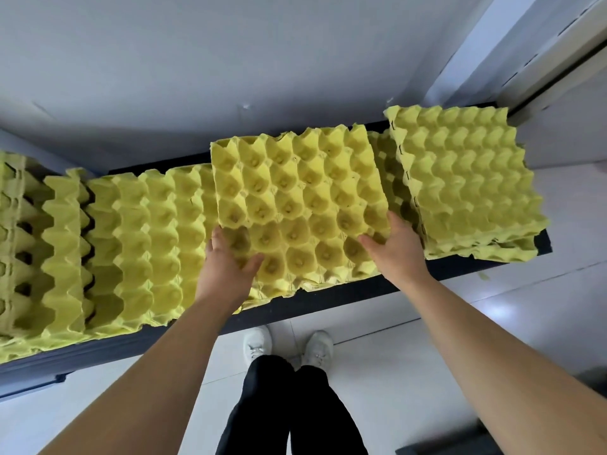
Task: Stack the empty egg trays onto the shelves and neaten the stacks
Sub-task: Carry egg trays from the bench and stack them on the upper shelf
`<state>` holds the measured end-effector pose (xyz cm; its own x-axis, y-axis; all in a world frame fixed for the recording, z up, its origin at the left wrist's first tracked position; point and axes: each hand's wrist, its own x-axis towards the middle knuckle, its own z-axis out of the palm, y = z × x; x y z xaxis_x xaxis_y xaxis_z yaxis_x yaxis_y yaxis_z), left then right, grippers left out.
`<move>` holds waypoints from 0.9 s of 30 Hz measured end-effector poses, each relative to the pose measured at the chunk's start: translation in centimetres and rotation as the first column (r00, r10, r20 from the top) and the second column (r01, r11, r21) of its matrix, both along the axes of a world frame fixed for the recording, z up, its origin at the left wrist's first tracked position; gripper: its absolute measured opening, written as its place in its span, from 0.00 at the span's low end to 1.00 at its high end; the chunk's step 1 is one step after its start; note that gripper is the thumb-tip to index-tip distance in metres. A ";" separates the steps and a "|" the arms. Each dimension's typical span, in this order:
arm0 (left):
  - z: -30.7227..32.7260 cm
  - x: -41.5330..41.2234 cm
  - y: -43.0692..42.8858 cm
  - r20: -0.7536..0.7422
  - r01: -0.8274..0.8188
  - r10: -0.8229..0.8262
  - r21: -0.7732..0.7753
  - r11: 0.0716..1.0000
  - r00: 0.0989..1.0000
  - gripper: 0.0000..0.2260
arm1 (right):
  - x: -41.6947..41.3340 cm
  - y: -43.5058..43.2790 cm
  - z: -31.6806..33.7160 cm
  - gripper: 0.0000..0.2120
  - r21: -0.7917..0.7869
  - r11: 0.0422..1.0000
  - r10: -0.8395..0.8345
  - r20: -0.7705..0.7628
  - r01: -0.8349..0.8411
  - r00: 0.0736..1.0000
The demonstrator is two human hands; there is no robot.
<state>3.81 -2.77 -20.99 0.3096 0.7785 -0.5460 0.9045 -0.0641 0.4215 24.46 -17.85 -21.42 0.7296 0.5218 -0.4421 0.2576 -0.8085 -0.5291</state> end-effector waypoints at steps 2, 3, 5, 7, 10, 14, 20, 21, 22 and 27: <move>0.6 -0.1 0.1 0.029 0.003 -0.004 0.023 1.000 1.000 0.41 | 0.0 0.1 0.5 0.34 0.022 1.000 -0.020 -0.002 0.020 1.000; 0.9 -0.1 0.2 0.050 0.001 -0.002 0.022 1.000 0.999 0.40 | 0.0 0.1 0.7 0.34 0.032 0.999 -0.032 0.000 0.032 0.999; 1.9 -0.2 0.6 0.098 0.001 -0.004 0.027 1.000 0.995 0.40 | -0.1 0.1 1.5 0.32 0.055 0.997 -0.056 0.010 0.056 0.998; 3.2 -0.4 1.0 0.137 0.011 -0.019 0.055 0.998 0.990 0.39 | -0.3 0.3 2.7 0.30 0.085 0.994 -0.074 0.030 0.071 0.997; 5.9 -0.8 1.9 0.165 0.027 -0.043 0.099 0.995 0.985 0.39 | -0.8 0.9 5.4 0.27 0.110 0.990 -0.091 0.075 0.083 0.993; 10.1 -1.7 3.4 0.208 0.034 -0.066 0.155 0.987 0.976 0.39 | -1.6 1.8 9.8 0.29 0.125 0.989 -0.093 0.148 0.075 0.985; 17.4 -3.9 5.4 0.331 -0.037 -0.042 0.227 0.973 0.943 0.36 | -3.4 4.0 17.4 0.29 0.203 0.979 -0.082 0.224 0.036 0.971; 18.6 -4.4 5.5 0.334 -0.048 -0.036 0.241 0.969 0.942 0.36 | -3.8 4.4 18.8 0.28 0.219 0.975 -0.080 0.237 0.026 0.968; 19.9 -4.9 5.6 0.338 -0.062 -0.030 0.257 0.964 0.941 0.37 | -4.0 4.7 20.1 0.28 0.240 0.971 -0.074 0.254 0.012 0.964; 25.9 -8.3 5.4 0.401 -0.188 0.041 0.334 0.924 0.915 0.35 | -5.8 6.1 27.3 0.24 0.325 0.937 0.005 0.345 -0.124 0.939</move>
<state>-4.47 2.58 4.93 0.3317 0.9398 -0.0817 0.6894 -0.1824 0.7011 18.66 -11.79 5.87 0.7623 0.6464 0.0321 0.5125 -0.5726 -0.6399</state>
